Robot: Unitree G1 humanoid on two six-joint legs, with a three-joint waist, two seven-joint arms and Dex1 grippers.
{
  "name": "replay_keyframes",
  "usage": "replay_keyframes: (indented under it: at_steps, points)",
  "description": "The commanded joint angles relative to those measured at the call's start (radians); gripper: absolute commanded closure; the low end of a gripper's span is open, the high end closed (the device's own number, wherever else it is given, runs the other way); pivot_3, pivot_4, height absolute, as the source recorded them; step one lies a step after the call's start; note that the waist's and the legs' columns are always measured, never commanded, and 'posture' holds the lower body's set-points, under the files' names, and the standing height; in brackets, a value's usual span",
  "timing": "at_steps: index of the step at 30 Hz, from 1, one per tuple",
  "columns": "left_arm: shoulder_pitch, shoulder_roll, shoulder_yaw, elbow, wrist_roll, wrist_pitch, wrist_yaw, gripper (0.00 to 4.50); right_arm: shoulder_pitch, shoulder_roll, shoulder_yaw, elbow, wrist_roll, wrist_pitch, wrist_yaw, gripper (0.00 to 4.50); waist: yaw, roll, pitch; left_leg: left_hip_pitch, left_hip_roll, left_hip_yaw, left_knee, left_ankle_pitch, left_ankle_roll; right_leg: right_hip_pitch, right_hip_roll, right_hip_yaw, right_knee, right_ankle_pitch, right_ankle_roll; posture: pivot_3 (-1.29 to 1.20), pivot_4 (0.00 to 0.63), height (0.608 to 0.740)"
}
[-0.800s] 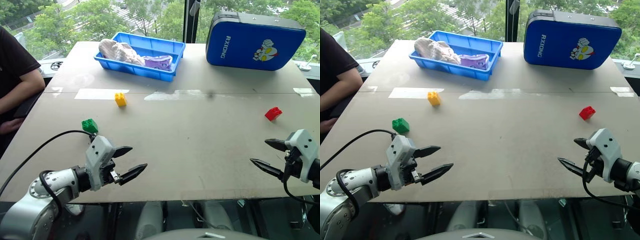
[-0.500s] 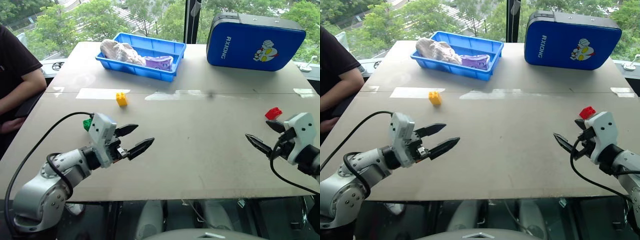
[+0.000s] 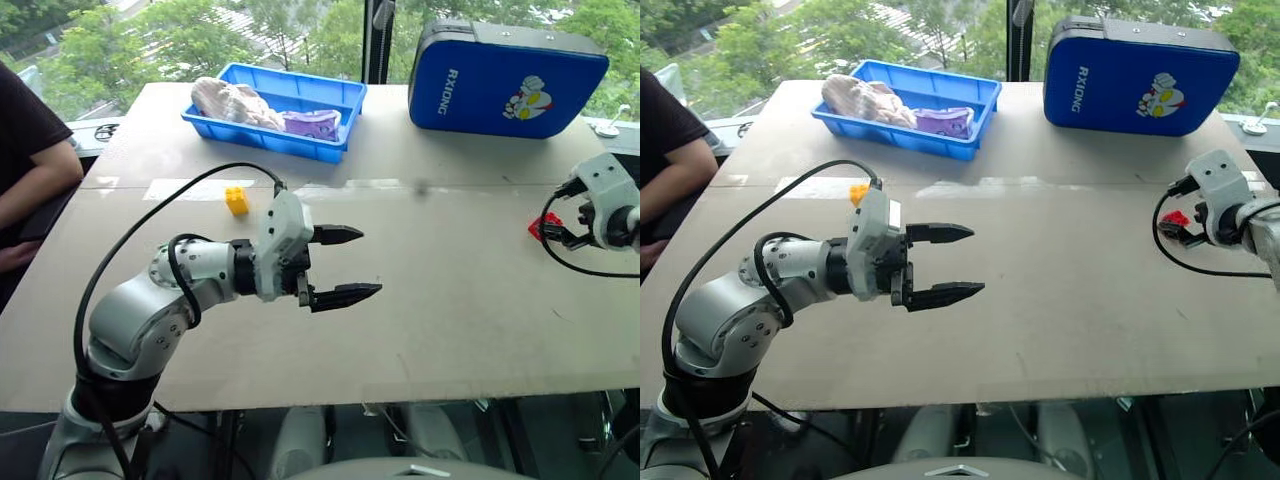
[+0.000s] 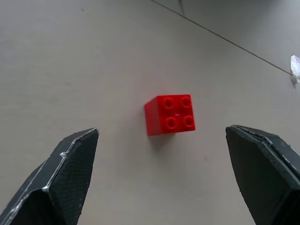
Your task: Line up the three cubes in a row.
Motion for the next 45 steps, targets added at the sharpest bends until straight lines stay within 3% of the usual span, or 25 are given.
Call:
replay_keyframes:
  at_steps: [1,6,12,25,28,33,38,42,45]
  points:
    - [-0.017,-0.048,-0.023,0.005,0.033,-0.072,0.005,0.03,-0.136,0.083,0.052,0.194,-0.086,-0.065,0.009,0.00,-0.009,0.000,0.000,0.001,0.001,0.000,0.000,0.000,0.000,0.000,0.001,0.001,0.000,0.000,0.001,0.00,0.150,0.740]
    - [-0.012,-0.092,-0.037,0.002,0.062,-0.095,0.042,0.03,-0.231,0.178,0.065,0.438,-0.169,-0.180,0.017,0.00,0.003,0.000,0.000,0.000,0.004,-0.002,0.000,0.000,0.000,0.000,0.006,0.000,0.001,0.003,0.003,0.00,0.150,0.740]
    - [0.003,-0.090,-0.030,-0.009,0.065,-0.099,0.054,0.03,-0.304,0.198,0.094,0.616,-0.257,-0.282,0.082,0.00,0.001,0.001,0.001,-0.001,0.004,0.000,0.000,0.000,0.000,-0.001,0.005,0.001,0.000,0.003,0.004,0.00,0.150,0.740]
    - [0.032,-0.090,-0.035,-0.038,0.053,-0.089,0.070,0.03,-0.310,0.218,0.077,0.664,-0.326,-0.276,0.169,0.00,-0.001,0.001,0.001,0.001,0.004,0.000,0.000,0.000,0.000,-0.001,0.006,0.002,0.003,0.003,0.003,0.00,0.150,0.740]
    - [0.033,-0.089,-0.032,-0.038,0.052,-0.088,0.069,0.00,-0.303,0.222,0.070,0.667,-0.327,-0.285,0.176,0.85,-0.001,0.001,0.001,0.001,0.004,0.000,0.000,0.000,0.000,-0.001,0.006,0.002,0.003,0.003,0.003,0.00,0.150,0.740]
    - [0.045,-0.079,-0.020,-0.046,0.045,-0.080,0.072,0.00,-0.289,0.222,0.073,0.642,-0.335,-0.285,0.203,3.17,-0.001,0.001,0.000,0.001,0.004,0.000,0.001,0.000,0.000,0.000,0.006,0.002,0.003,0.003,0.003,0.00,0.150,0.740]
    - [0.077,-0.057,0.005,-0.057,0.039,-0.072,0.078,0.00,-0.223,0.190,0.097,0.462,-0.334,-0.314,0.321,3.19,-0.001,0.001,0.000,0.001,0.004,-0.001,0.001,0.000,0.000,0.000,0.006,0.002,0.004,0.003,0.003,0.00,0.150,0.740]
    - [0.196,-0.005,0.075,-0.087,0.046,-0.084,0.072,0.00,-0.142,0.196,0.091,-0.004,-0.168,-0.274,0.530,3.19,-0.014,0.003,0.001,0.001,0.006,0.000,0.000,0.000,0.000,-0.002,0.007,0.004,0.004,0.003,0.004,0.00,0.150,0.740]
    - [0.277,0.023,0.126,-0.114,0.037,-0.086,0.077,0.00,-0.133,0.232,0.145,-0.172,-0.146,-0.274,0.565,3.19,-0.018,0.003,0.002,0.002,0.007,-0.004,0.000,0.000,0.000,-0.003,0.010,0.003,0.005,0.003,0.004,0.00,0.150,0.740]
